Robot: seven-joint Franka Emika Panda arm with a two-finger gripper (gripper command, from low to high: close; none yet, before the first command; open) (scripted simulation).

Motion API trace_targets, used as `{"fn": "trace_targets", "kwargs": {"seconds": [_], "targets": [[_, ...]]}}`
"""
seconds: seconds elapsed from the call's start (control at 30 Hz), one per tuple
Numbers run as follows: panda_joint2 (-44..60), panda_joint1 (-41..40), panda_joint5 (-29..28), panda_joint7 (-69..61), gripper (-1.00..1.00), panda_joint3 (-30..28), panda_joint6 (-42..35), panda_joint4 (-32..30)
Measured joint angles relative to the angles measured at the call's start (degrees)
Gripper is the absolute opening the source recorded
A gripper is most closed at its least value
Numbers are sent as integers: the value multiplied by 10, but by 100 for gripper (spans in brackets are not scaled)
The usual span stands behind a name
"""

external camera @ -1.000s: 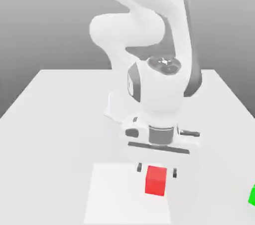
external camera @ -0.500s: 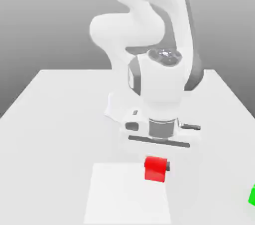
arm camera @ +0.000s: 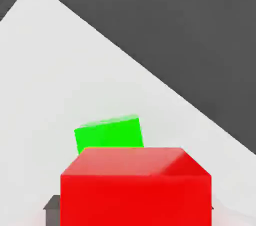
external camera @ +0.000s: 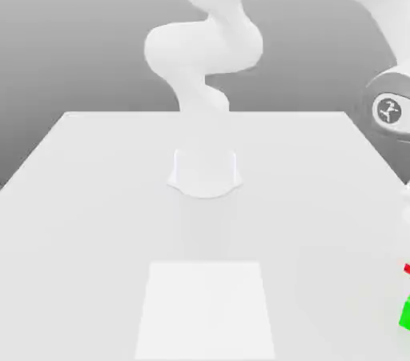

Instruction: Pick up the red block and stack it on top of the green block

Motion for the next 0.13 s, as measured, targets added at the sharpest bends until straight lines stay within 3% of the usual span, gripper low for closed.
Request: {"fn": "trace_targets", "kwargs": {"seconds": [0.03,0.13], "targets": [[16,6,-9,6,100,-7,14,2],[16,6,-9,6,100,-7,14,2]]}}
